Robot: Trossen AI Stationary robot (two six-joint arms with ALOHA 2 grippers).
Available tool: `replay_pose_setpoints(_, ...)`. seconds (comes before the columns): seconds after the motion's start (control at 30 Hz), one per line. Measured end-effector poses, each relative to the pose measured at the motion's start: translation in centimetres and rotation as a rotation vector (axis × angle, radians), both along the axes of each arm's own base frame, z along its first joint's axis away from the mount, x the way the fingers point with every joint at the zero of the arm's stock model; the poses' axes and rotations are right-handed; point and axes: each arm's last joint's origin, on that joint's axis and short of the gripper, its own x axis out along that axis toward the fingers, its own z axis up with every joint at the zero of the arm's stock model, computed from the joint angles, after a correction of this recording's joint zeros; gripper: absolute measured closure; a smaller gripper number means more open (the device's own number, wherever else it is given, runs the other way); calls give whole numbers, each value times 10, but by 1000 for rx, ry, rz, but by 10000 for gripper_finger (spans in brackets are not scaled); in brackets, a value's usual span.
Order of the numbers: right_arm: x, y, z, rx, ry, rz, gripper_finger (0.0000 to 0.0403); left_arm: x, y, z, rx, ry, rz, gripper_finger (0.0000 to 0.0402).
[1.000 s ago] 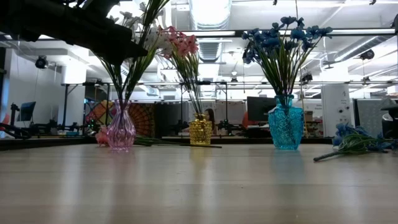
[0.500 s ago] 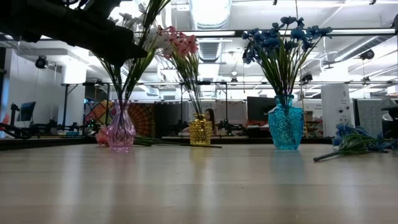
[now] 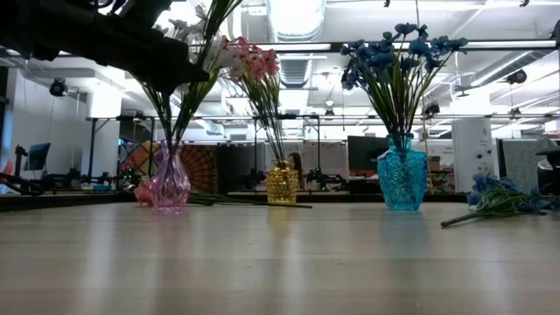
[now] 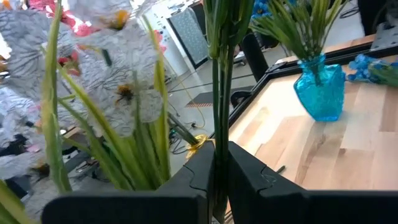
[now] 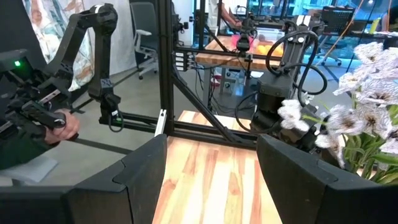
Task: Sort flowers into vase by color
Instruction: Put the white flowers into the purple vase
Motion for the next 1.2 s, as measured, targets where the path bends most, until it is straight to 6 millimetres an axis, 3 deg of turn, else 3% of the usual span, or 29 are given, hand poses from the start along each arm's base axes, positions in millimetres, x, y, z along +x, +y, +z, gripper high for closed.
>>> replay_pose_setpoints(0.5,0,0,0,-4,-1,0,161,0,0,6,-42,-87,-5,390)
replay_pose_setpoints(1.2,0,0,0,-15,-4,1,161,9,7,-7,-21,-32,34,390)
